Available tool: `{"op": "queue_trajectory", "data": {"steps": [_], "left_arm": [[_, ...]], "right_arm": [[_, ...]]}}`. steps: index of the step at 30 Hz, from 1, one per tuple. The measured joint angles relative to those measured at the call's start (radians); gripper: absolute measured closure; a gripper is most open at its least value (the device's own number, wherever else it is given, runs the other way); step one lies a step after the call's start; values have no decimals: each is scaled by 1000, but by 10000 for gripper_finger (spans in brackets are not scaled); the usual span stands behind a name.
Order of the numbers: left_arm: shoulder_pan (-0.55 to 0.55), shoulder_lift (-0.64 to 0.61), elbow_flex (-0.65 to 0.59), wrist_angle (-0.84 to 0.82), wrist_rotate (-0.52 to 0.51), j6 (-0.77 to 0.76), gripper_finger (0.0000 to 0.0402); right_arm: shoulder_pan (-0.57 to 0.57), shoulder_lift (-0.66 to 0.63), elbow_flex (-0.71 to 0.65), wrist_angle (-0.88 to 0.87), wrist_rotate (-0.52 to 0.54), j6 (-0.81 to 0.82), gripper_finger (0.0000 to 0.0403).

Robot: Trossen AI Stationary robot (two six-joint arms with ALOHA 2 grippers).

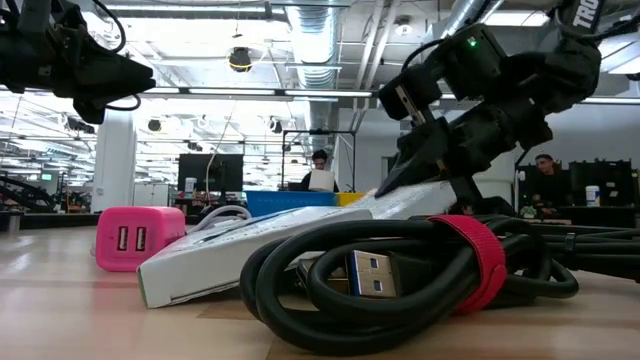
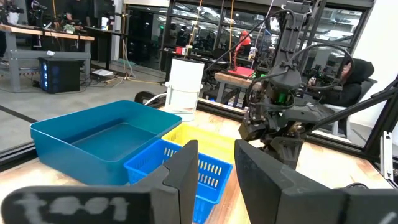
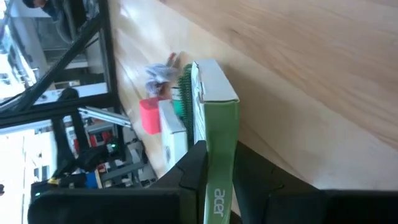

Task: Pick and place items into bin
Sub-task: Put the right white card reader box into the yellow bin

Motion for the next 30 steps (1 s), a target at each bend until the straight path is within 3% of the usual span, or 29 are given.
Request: {"op": "queue_trajectory", "data": {"steps": [11, 21, 30], "left_arm": [[0, 0, 0, 0, 0, 0, 307], [0, 0, 0, 0, 0, 0, 307], [0, 0, 0, 0, 0, 0, 307]], "right_arm": [[0, -234, 0, -297, 137, -76, 349], [-11, -421, 1, -380, 261, -166, 349], [-130, -537, 1, -469, 301, -339, 349]]}}
